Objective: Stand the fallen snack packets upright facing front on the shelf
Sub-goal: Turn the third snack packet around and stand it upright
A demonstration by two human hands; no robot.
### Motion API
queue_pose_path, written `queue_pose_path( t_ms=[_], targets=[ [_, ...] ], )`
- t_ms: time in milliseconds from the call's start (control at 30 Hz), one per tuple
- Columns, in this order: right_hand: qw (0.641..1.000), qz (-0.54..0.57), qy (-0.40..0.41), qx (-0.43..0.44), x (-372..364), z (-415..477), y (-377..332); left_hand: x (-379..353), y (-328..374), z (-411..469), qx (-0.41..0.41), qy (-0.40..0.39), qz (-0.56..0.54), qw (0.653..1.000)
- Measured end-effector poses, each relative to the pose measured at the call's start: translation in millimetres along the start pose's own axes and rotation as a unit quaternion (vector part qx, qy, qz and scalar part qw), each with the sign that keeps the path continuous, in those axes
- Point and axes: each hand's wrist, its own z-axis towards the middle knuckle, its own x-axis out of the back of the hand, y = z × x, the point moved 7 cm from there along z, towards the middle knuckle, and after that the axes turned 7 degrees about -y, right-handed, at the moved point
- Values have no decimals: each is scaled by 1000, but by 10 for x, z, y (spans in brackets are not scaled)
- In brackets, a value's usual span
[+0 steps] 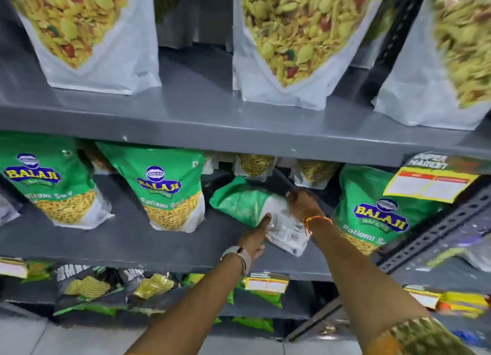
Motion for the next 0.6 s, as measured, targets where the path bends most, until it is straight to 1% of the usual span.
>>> queue_pose_path(
  t_ms=[100, 200, 233, 333, 367, 400, 433, 467, 533, 600],
  targets=[
    [996, 10, -84, -10, -144, 33, 174, -56, -27, 201, 23, 23, -34, 999],
    [993, 0, -118, -12, -280, 180, 388, 14, -98, 360, 28, 54, -24, 998],
    [992, -3, -124, 4, -271, 204, 382, -3, -93, 339, 40, 52, -23, 998],
    [984, 51, -170, 1, -177, 69, 208, -69, 3, 191, 39, 51, -26, 998],
    [980, 23, -195, 12, -161, 4, 143, -55, -11, 201, 40, 47, -32, 998],
    [981, 10, -192, 30, -177, 44, 175, -31, -32, 230, 39, 47, -33, 998],
    [977, 0, -210, 41, -202, 28, 189, 4, -54, 258, 38, 48, -26, 998],
    [978, 15, -208, 26, -203, -9, 217, 40, -65, 266, 31, 52, -22, 998],
    [981, 77, -178, -5, -192, -38, 303, 102, -75, 251, 11, 64, -17, 998],
    [972, 169, -161, 2, -216, -44, 333, 167, -38, 245, -22, 86, -20, 996]
  ],
)
